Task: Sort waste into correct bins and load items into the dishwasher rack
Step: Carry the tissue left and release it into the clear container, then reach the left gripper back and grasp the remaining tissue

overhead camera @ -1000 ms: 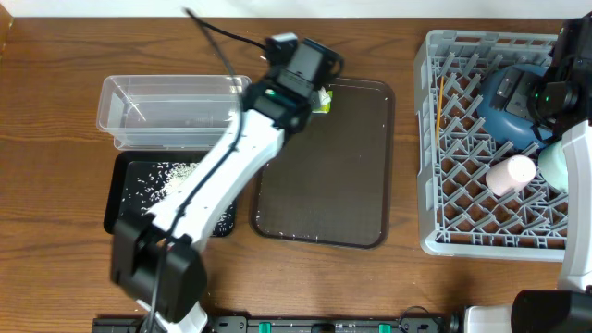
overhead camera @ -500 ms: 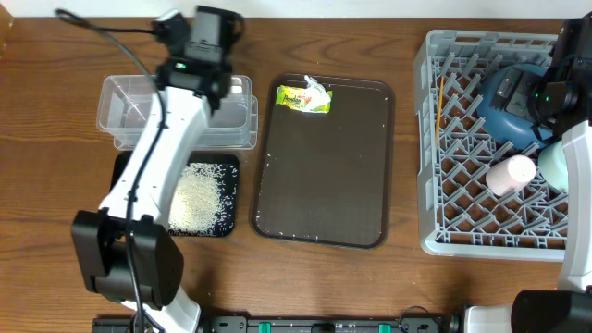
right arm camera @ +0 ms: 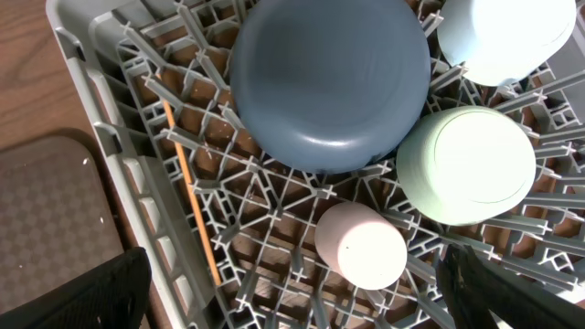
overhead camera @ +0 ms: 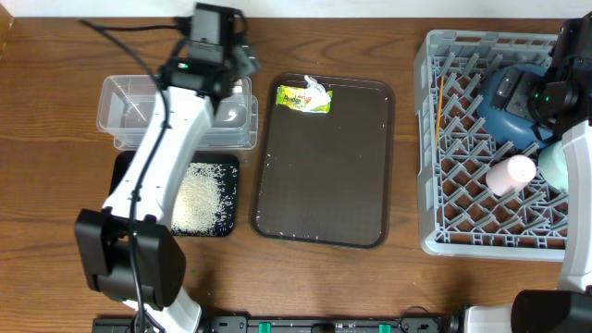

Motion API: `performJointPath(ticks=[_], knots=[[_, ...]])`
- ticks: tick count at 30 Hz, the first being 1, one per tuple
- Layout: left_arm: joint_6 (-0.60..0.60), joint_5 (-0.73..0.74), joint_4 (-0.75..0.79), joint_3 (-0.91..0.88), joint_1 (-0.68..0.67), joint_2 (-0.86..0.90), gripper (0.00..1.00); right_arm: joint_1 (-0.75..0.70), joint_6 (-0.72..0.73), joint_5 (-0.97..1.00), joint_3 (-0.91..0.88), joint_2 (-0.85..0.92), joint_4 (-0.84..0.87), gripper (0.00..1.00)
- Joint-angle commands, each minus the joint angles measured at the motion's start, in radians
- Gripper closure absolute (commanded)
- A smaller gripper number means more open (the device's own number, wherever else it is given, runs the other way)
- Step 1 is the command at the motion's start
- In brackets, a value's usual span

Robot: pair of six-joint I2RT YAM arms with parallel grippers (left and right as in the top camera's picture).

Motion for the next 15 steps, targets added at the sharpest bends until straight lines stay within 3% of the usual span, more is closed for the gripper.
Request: performJointPath(ticks=[1,9,15], knots=[[0.062,0.031,0.033,0.012,-0.061,0.022,0.25,-0.005,0.014,0.003,0.000,0.001,-0.002,0.01],[0.071,0.036,0.152,0.012,-0.114,0.166,0.20,-0.005,0.014,0.003,0.000,0.001,-0.002,0.01],[0.216,0.138,0.270,0.012,-0.139,0.322,0.20,-0.005,0.014,0.003,0.000,0.001,-0.002,0.01]])
